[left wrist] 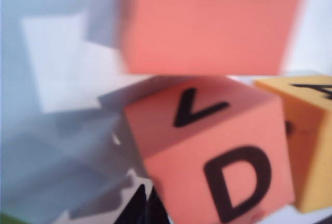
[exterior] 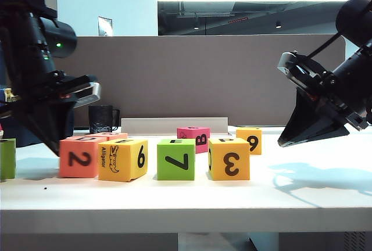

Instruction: Select the appropriate blocks from the scattered letter blocks on the table and arrange them in a row to spell out "DEEP".

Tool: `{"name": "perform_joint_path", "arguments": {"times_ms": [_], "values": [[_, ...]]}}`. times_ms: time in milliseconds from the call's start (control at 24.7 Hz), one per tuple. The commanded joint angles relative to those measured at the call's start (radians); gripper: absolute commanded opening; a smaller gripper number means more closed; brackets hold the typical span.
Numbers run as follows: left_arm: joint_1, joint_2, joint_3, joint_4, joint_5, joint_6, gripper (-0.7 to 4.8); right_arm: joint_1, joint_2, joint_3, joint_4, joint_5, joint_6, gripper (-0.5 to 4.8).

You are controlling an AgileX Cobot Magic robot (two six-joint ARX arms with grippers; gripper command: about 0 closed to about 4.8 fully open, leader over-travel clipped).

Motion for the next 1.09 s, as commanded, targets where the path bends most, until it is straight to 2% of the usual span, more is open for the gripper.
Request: {"name": "perform_joint_path", "arguments": {"times_ms": [40, 283, 729, 1093], "values": [[-0.028, -0.005, 0.002, -0.002, 0.012, -0.018, -0.06, 0.002, -0.002, 0.005, 0.01, -0.003, 0.001, -0.01], [-0.067, -0.005, 0.002, -0.033, 0.032, -0.018, -0.06, 0.002, -0.002, 0.005, 0.005, -0.003, 0.001, -0.01], [-0.079, -0.005, 0.002, -0.025, 0.068, -0.025, -0.06, 0.04, -0.002, 0.005, 0.011, -0.007, 0.001, -0.01], [-0.09, -0.005, 0.002, 0.005, 0.148, -0.025, -0.06, 0.075, -0.002, 0.005, 0.013, -0.007, 0.001, -0.01]]}}
